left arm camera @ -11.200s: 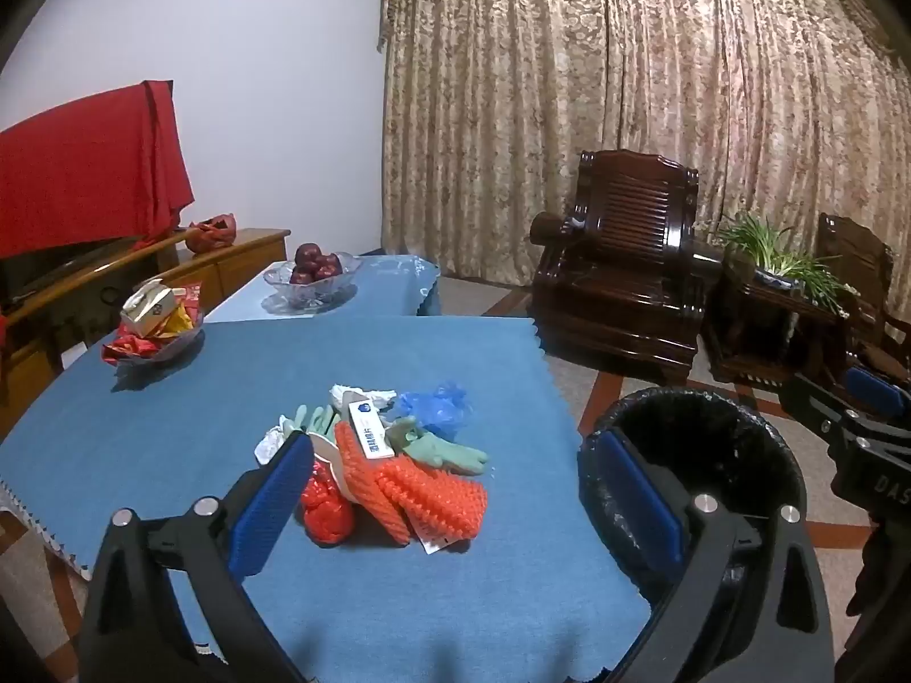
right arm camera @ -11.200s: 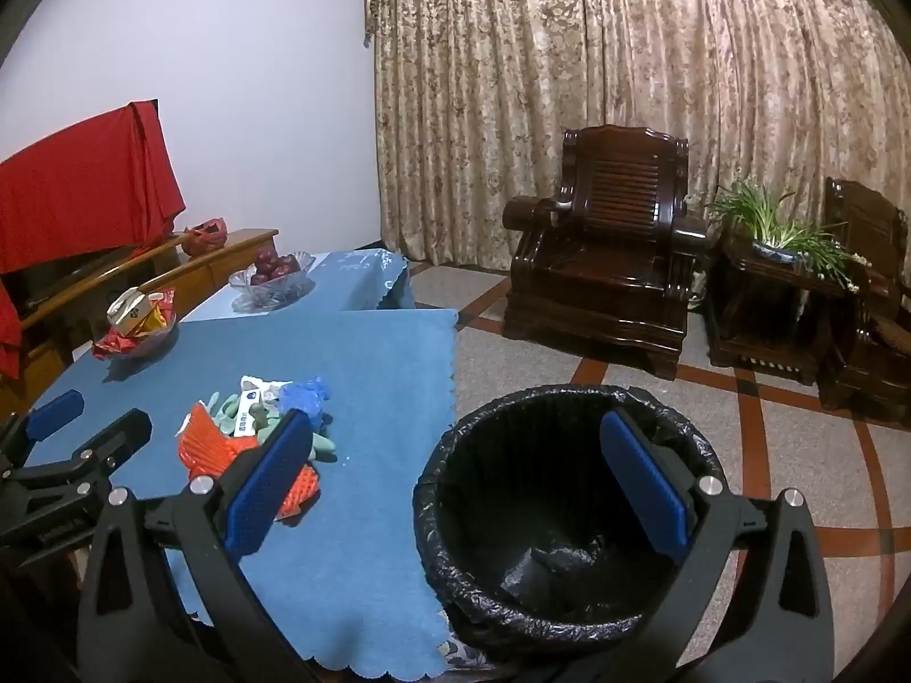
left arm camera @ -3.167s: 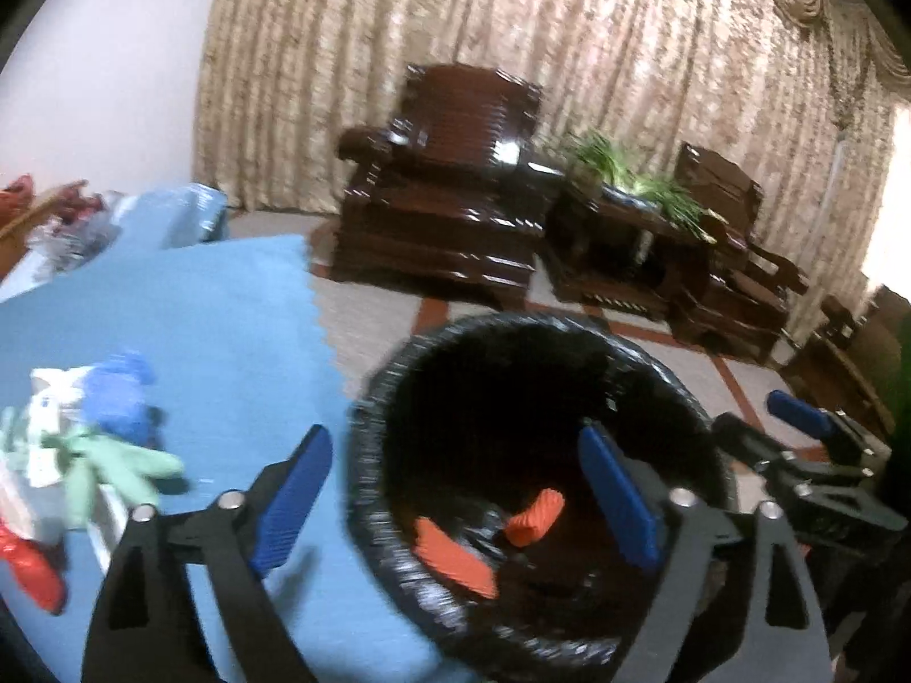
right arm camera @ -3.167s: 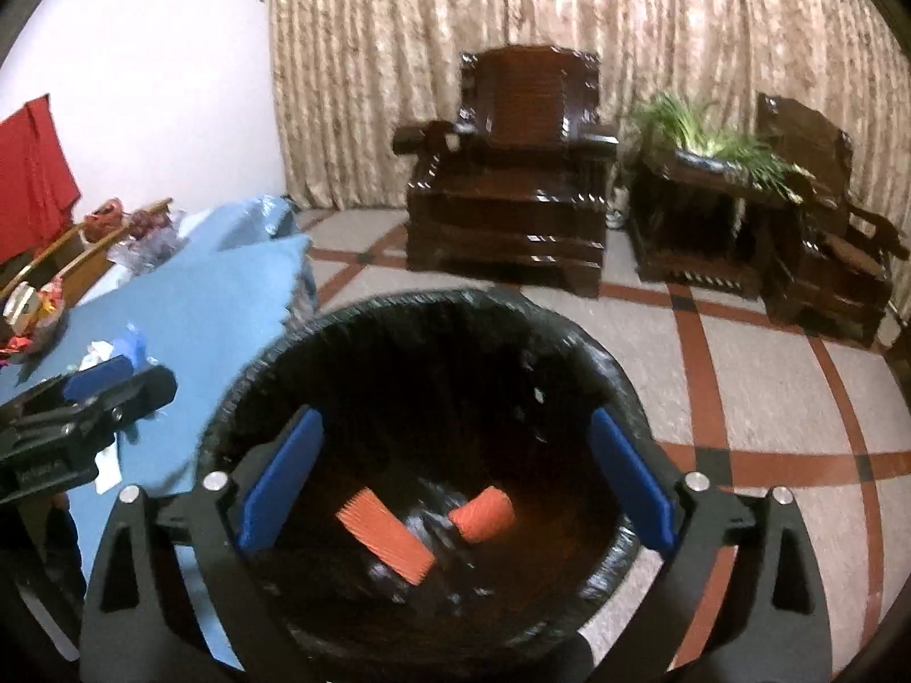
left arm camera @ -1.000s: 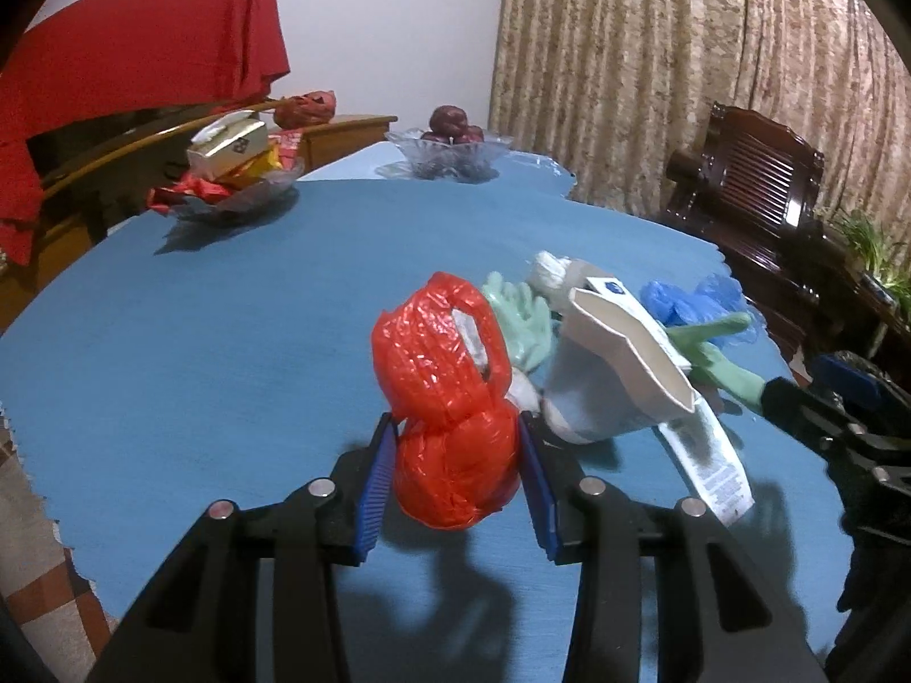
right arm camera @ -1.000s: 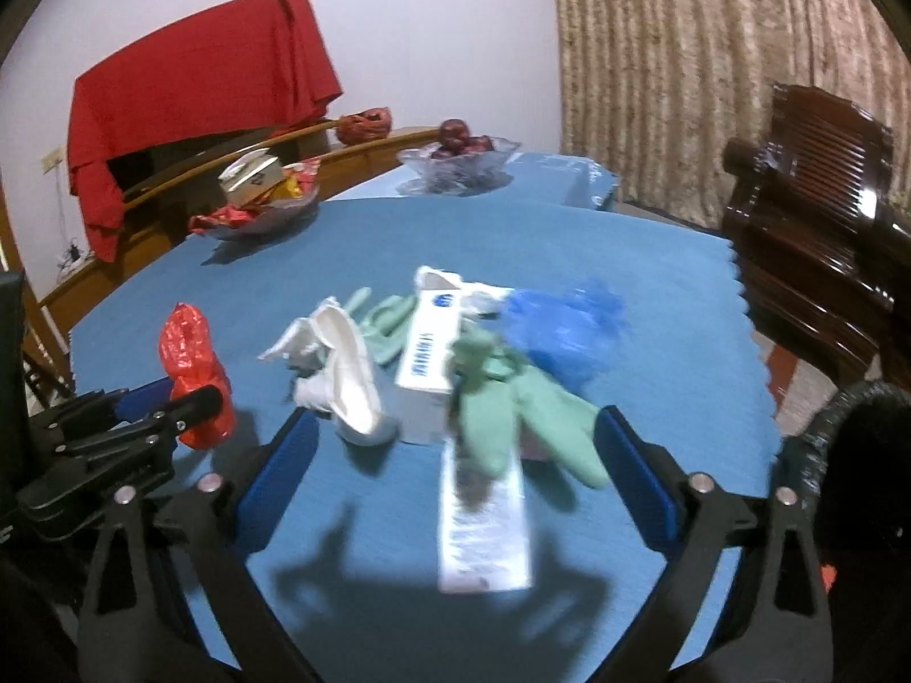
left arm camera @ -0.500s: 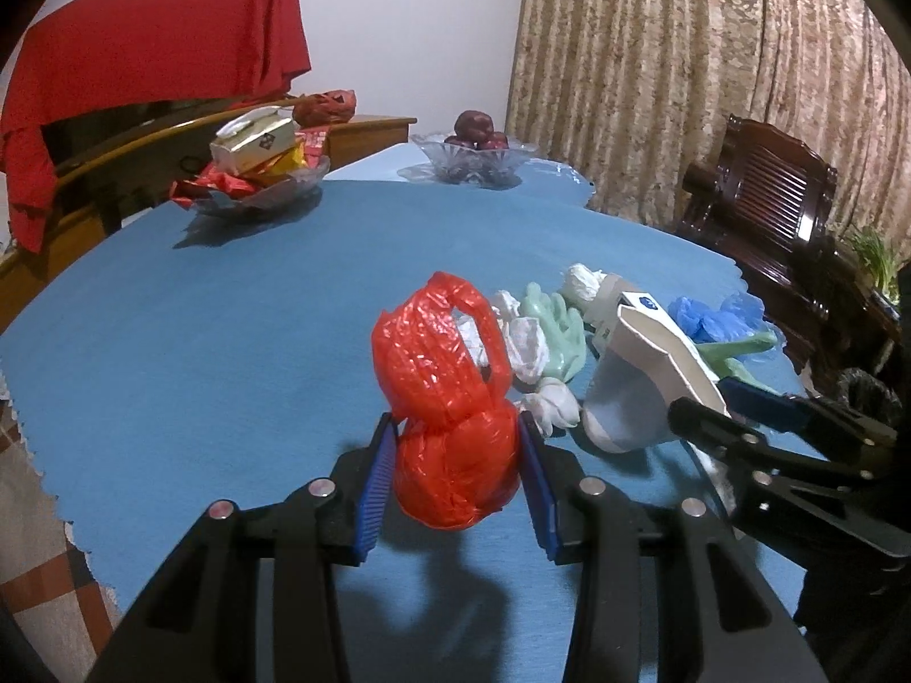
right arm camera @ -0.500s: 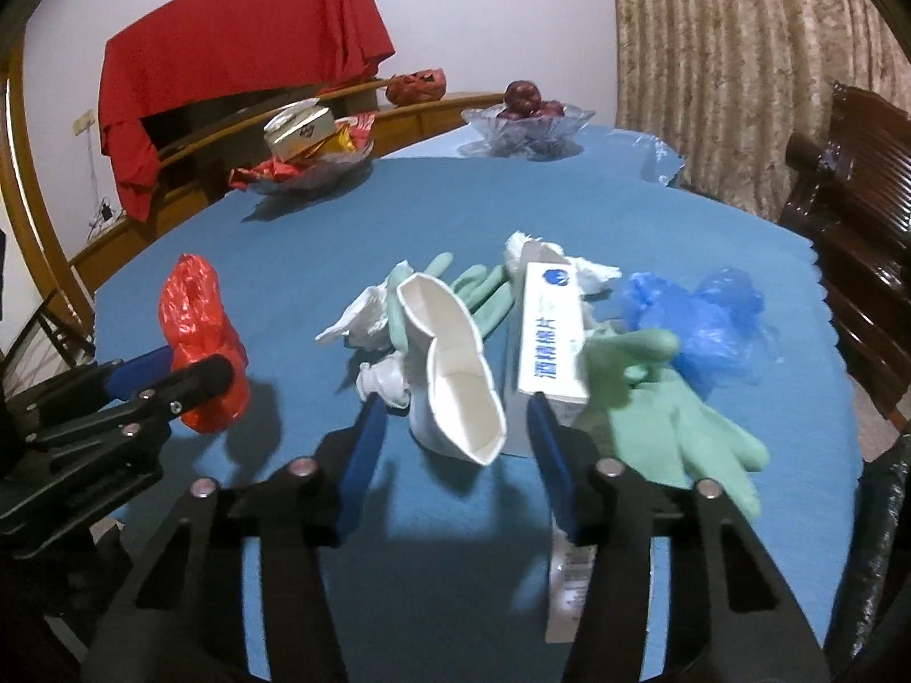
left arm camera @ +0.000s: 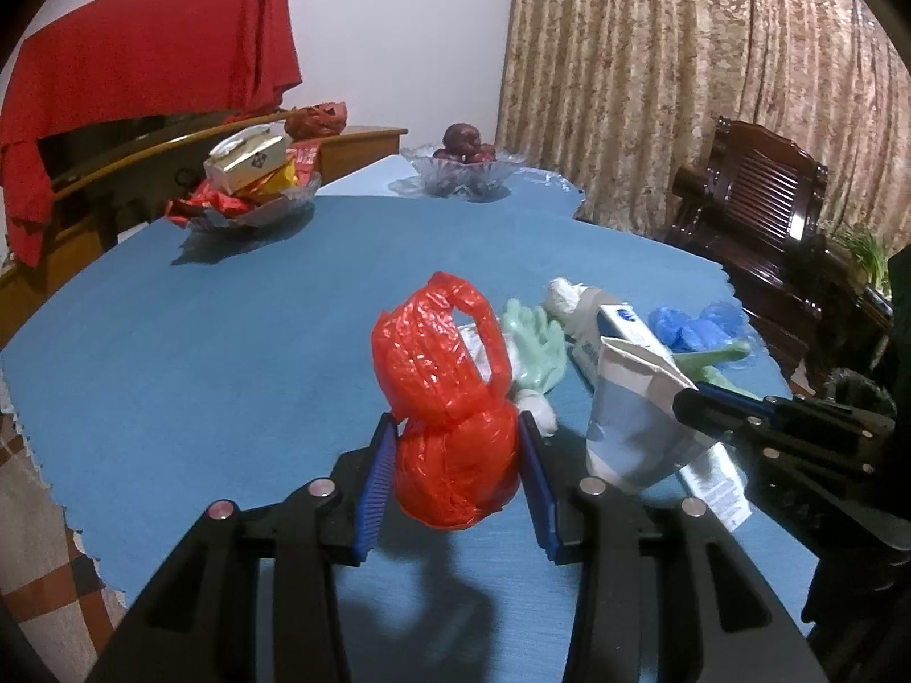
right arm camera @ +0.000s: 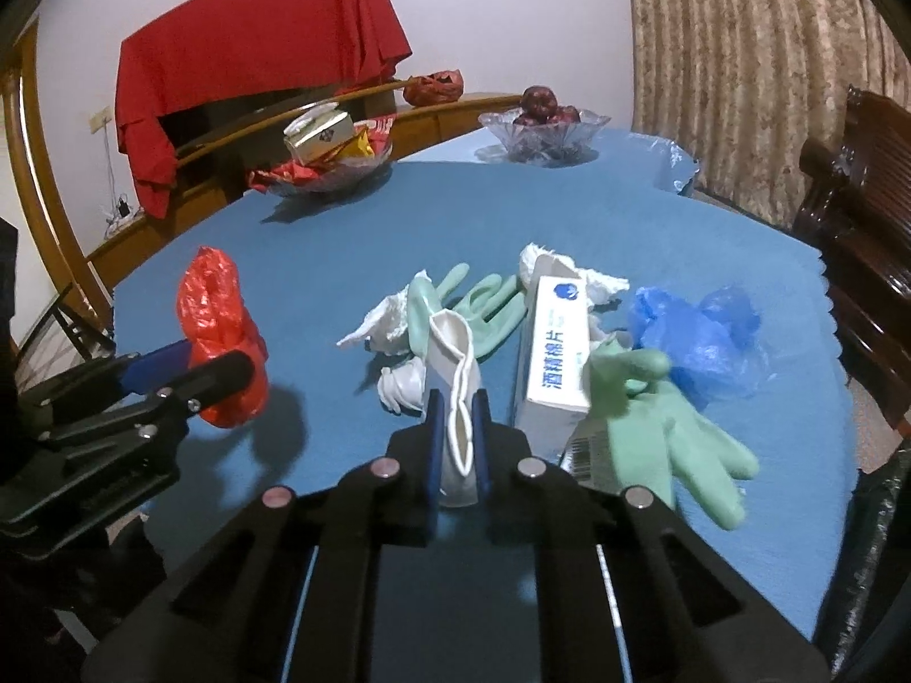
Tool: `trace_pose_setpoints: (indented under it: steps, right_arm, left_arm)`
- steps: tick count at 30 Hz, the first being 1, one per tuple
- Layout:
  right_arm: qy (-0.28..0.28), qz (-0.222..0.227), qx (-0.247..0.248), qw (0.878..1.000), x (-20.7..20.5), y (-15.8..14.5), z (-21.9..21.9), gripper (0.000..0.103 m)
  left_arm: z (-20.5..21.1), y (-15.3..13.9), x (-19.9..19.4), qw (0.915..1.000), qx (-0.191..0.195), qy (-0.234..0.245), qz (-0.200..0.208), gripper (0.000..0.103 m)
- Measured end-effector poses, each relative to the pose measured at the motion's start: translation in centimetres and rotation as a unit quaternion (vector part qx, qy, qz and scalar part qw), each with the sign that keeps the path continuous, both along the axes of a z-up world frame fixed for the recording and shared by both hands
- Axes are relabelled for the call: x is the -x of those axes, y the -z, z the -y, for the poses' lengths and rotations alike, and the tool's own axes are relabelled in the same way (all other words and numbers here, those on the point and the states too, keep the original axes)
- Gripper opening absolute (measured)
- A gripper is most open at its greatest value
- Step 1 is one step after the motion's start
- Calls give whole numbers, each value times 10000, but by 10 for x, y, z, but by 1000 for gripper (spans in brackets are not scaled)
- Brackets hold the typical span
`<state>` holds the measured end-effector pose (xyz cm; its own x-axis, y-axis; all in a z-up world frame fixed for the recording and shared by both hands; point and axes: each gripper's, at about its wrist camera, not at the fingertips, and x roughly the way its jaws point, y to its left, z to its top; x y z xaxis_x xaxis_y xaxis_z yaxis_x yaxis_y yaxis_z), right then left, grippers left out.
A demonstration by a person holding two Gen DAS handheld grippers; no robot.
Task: Collect trash
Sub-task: 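Grasp the red plastic bag with the left gripper while the right grasps the paper cup, then move both grippers over the bin and release the red bag and paper cup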
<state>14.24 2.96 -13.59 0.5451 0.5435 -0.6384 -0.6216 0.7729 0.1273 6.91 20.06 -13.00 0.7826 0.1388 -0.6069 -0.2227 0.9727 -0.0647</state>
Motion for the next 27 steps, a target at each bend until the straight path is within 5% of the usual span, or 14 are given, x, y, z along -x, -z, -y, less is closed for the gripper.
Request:
trace_pose_setpoints:
  steps: [14, 27]
  right_arm:
    - [722, 497, -286, 9957, 23, -57, 95, 9]
    - [2036, 677, -109, 9767, 42, -71, 230, 9]
  left_arm:
    - [76, -29, -12, 9967, 82, 791, 187, 42]
    - [193, -45, -36, 9769, 269, 2093, 351, 42]
